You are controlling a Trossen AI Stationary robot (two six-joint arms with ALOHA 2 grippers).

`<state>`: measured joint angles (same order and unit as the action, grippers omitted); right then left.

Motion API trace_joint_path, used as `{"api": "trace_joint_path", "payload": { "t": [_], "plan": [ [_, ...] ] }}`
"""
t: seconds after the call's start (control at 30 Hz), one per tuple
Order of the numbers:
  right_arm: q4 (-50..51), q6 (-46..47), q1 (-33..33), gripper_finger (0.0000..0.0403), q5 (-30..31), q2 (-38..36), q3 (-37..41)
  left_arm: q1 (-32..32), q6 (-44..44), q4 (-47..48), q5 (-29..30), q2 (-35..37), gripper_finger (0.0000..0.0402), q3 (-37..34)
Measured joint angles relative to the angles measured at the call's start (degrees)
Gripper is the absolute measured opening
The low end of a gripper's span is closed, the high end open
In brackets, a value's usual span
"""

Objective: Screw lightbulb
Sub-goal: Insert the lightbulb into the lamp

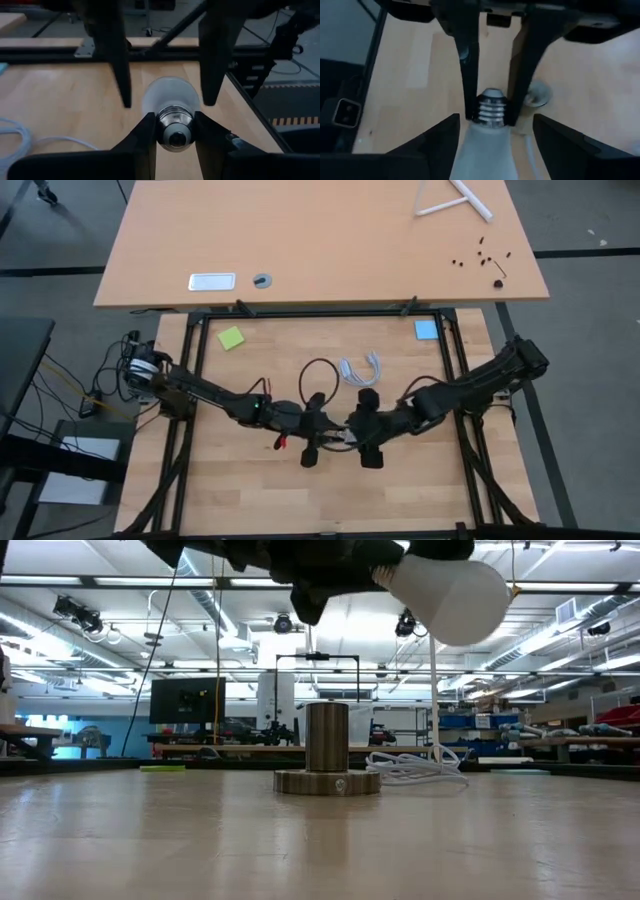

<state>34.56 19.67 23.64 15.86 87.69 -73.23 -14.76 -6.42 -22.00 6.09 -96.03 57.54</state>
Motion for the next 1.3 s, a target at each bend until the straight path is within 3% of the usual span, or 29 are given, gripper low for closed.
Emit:
{"api": "trace_joint_path", "payload": {
  "t": [0.37,0.57,0.7,0.93,1.3],
  "plan": [
    [0.15,-11.21,7.45,0.0274,22.67,-9.1,0.0,5.21,1.1,-0.73,-1.62,11.09,0.0095,-5.07],
    [-0.53,-22.47,10.03,0.0274,33.4,-8.88,-0.02,8.32,-3.04,-13.25,-8.73,17.18,0.0095,-12.14],
    [-7.08,-33.43,10.9,0.0274,40.97,-7.45,0.0,11.04,-10.22,-24.72,-12.7,20.02,0.0095,-17.49],
    [-25.04,-44.11,10.77,0.0276,42.58,-7.16,-0.01,14.44,-23.58,-42.19,-18.05,20.68,0.0095,-24.14],
    [-29.93,-37.92,6.54,0.0324,35.23,-6.75,-0.02,14.53,-24.24,-44.54,-19.1,20.66,0.0095,-24.59]
  ]
}}
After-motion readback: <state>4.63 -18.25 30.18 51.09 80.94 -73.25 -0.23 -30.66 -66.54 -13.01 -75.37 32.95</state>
